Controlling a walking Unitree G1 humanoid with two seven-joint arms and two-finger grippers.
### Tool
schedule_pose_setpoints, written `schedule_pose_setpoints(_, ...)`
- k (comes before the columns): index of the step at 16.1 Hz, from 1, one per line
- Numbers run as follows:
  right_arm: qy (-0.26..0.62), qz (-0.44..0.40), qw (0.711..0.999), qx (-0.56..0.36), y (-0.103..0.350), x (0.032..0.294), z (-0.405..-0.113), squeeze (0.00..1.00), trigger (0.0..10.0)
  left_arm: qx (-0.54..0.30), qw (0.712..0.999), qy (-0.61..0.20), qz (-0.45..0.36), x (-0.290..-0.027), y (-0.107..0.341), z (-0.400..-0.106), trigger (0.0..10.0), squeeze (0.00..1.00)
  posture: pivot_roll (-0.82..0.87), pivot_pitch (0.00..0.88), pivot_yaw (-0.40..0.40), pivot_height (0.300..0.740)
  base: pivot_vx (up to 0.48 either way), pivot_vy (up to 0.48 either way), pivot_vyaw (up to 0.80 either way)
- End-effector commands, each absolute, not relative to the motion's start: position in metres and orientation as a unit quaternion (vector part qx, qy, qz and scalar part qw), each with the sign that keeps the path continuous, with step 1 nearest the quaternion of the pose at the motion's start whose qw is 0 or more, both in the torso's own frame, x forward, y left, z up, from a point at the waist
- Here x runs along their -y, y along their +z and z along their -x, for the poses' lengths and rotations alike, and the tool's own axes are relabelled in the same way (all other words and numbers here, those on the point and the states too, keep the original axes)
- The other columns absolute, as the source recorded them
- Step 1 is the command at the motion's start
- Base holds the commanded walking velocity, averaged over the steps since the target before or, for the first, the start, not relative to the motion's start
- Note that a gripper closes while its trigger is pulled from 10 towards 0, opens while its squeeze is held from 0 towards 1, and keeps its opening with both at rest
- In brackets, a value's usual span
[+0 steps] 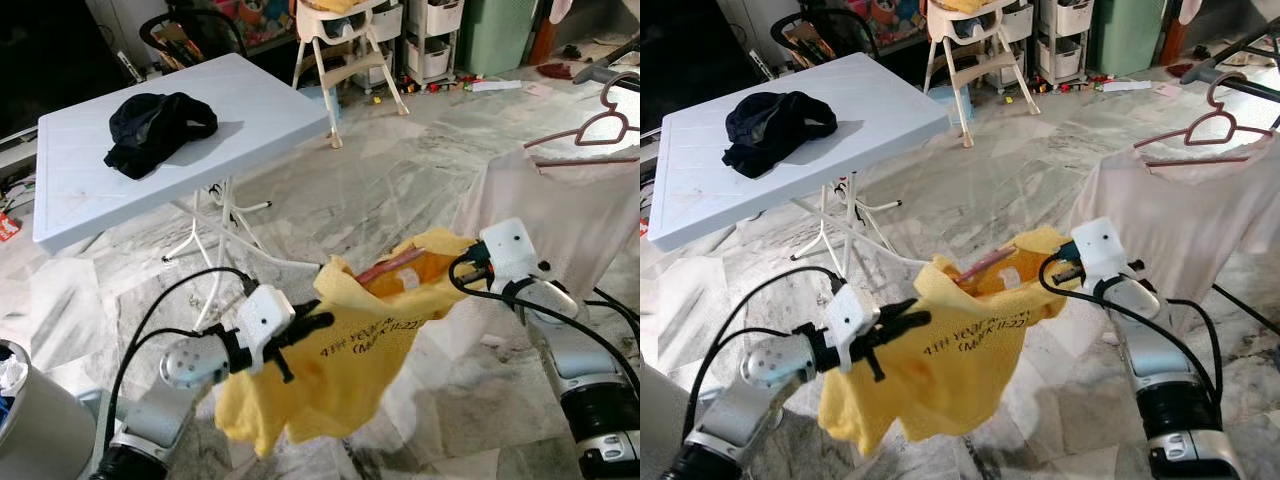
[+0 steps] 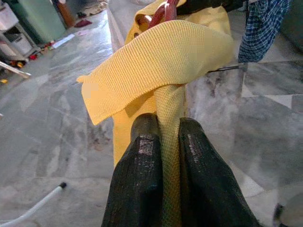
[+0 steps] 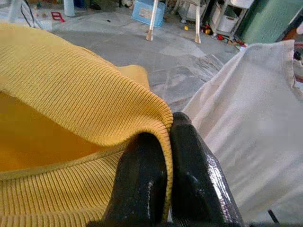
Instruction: Hang hanger
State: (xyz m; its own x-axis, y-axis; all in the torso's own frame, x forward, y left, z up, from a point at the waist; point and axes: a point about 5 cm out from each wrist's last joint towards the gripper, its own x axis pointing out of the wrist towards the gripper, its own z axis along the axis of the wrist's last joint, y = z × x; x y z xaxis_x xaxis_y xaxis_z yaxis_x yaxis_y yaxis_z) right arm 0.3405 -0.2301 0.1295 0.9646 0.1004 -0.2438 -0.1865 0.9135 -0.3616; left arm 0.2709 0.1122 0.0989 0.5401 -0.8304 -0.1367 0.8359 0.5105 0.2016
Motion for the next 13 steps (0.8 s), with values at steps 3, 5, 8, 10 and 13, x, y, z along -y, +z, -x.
schedule_pose_setpoints(3, 0.043, 0.197, 0.975, -0.096, 0.14, 0.237, -0.346, 0.0, 0.0, -0.014, 0.852, -0.509, -0.124, -0.116, 0.103, -0.262, 0.0, 0.0, -0.1, 0.057, 0.155, 0.74, 0.0, 0.0, 0.0)
schedule_pose_setpoints(5, 0.03, 0.199, 0.976, -0.079, 0.151, 0.235, -0.354, 0.0, 0.0, -0.033, 0.834, -0.535, -0.13, -0.118, 0.098, -0.254, 0.0, 0.0, -0.1, 0.059, 0.155, 0.74, 0.0, 0.0, 0.0)
schedule_pose_setpoints(8, 0.032, 0.206, 0.975, -0.074, 0.155, 0.234, -0.358, 0.0, 0.0, -0.027, 0.837, -0.533, -0.119, -0.118, 0.101, -0.252, 0.0, 0.0, -0.1, 0.06, 0.152, 0.74, 0.0, 0.0, 0.0)
schedule_pose_setpoints(10, 0.031, 0.207, 0.975, -0.076, 0.154, 0.235, -0.359, 0.0, 0.0, -0.022, 0.84, -0.53, -0.112, -0.118, 0.104, -0.253, 0.0, 0.0, -0.1, 0.06, 0.15, 0.74, 0.0, 0.0, 0.0)
schedule_pose_setpoints(13, 0.026, 0.219, 0.971, -0.093, 0.148, 0.244, -0.359, 0.0, 0.0, -0.011, 0.84, -0.532, -0.111, -0.12, 0.111, -0.252, 0.0, 0.0, -0.1, 0.061, 0.147, 0.74, 0.0, 0.0, 0.0)
